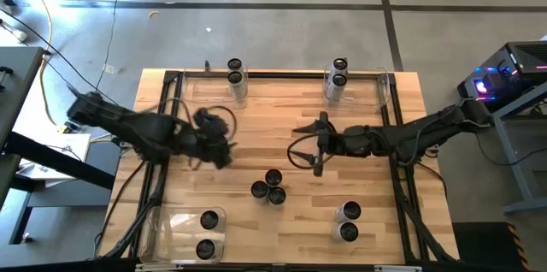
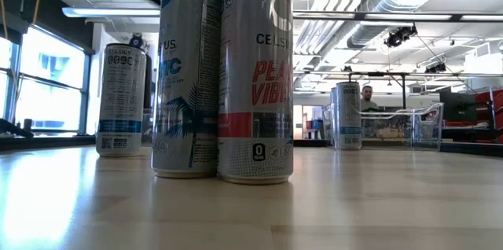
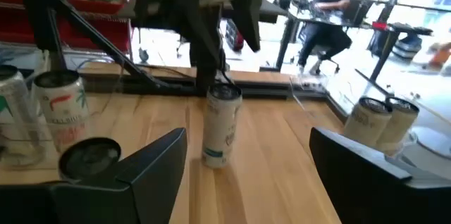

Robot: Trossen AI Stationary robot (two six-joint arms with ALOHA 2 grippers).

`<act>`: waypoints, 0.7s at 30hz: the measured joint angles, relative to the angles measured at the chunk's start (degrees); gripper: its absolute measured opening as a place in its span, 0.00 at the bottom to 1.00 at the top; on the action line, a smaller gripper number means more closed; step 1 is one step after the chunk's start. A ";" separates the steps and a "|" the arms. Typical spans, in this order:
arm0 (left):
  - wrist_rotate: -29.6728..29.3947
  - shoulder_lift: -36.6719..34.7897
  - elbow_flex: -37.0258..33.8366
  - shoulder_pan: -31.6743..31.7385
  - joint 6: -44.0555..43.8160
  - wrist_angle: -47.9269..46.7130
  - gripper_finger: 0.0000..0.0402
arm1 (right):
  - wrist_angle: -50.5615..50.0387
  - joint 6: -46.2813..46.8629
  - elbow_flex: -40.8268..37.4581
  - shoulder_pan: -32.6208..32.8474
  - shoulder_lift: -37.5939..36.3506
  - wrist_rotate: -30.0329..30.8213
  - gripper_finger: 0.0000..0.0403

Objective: Sort soda cans
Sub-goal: Move the white soda can to the top center

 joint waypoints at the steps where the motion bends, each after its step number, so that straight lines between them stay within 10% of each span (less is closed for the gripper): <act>1: 1.26 -1.51 0.00 -0.54 -2.69 -3.79 0.76 | -0.33 0.33 0.00 -0.24 0.02 -0.04 0.73; 7: 3.65 -9.44 -3.82 -9.67 -18.35 -15.69 0.76 | -1.22 2.16 0.00 -0.33 0.24 -0.15 0.73; 21: 1.14 -10.55 -30.69 -17.67 -29.60 6.57 0.76 | -1.99 3.50 0.00 -0.33 0.23 -0.17 0.73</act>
